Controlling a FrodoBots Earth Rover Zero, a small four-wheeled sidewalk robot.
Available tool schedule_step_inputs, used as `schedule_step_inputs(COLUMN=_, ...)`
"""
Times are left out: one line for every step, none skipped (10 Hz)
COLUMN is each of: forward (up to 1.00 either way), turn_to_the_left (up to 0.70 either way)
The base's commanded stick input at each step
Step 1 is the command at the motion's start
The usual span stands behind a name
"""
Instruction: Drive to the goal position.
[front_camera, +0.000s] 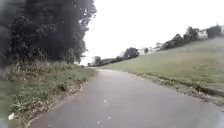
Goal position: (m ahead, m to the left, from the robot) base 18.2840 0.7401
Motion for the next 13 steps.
schedule_step_inputs(forward=1.0, turn_to_the_left=0.0)
schedule_step_inputs(forward=1.0, turn_to_the_left=0.0)
schedule_step_inputs(forward=1.0, turn_to_the_left=0.0)
schedule_step_inputs(forward=1.0, turn_to_the_left=0.0)
schedule_step_inputs(forward=1.0, turn_to_the_left=0.0)
schedule_step_inputs(forward=1.0, turn_to_the_left=0.0)
schedule_step_inputs(forward=1.0, turn_to_the_left=0.0)
schedule_step_inputs(forward=1.0, turn_to_the_left=0.0)
schedule_step_inputs(forward=1.0, turn_to_the_left=0.0)
schedule_step_inputs(forward=1.0, turn_to_the_left=0.0)
schedule_step_inputs(forward=1.0, turn_to_the_left=0.0)
schedule_step_inputs(forward=1.0, turn_to_the_left=0.0)
schedule_step_inputs(forward=1.0, turn_to_the_left=0.0)
